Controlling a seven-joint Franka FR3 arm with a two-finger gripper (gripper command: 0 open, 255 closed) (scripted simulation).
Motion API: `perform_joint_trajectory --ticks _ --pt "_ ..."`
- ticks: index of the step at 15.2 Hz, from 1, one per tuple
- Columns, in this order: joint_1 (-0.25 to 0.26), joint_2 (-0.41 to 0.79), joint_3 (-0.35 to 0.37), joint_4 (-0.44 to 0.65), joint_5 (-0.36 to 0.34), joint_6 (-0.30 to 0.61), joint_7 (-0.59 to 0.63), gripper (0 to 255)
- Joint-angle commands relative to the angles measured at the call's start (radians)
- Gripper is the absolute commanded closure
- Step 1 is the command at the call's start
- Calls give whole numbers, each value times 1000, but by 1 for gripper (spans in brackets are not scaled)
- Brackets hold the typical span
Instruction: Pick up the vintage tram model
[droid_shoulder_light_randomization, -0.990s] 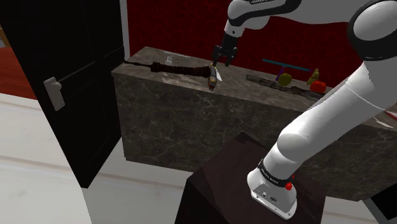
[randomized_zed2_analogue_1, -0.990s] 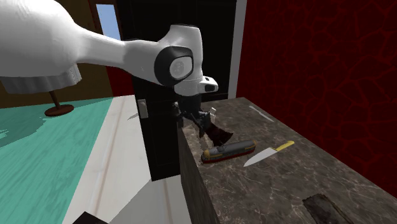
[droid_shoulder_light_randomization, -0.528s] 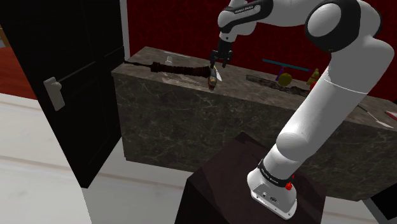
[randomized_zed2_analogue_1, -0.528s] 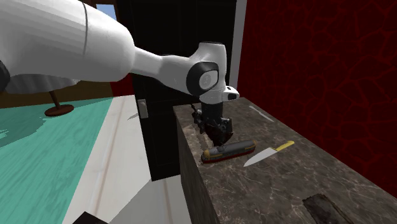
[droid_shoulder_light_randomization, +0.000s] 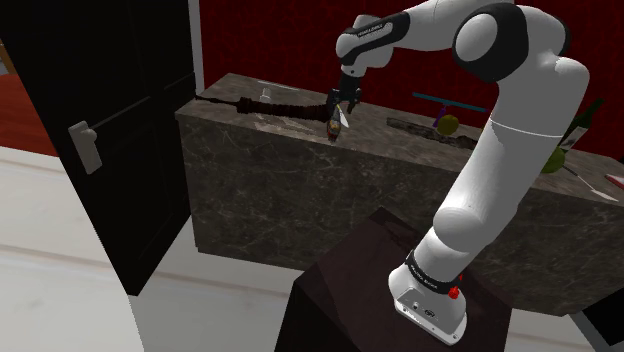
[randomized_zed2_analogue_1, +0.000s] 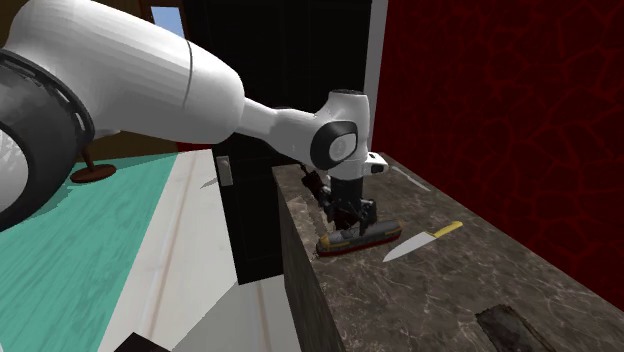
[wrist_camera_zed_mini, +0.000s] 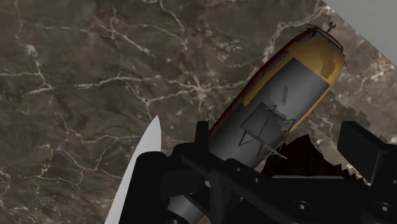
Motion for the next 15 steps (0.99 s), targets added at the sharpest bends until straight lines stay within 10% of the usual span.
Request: perform_joint_trajectory --ticks 1,4,5,15 --pt "-1 9 1 -14 3 23 -2 0" --pt "-1 12 1 -19 4 30 -2 0" --pt "-1 12 1 -18 4 30 -3 255" --pt "0 7 0 -11 2 18 -1 255"
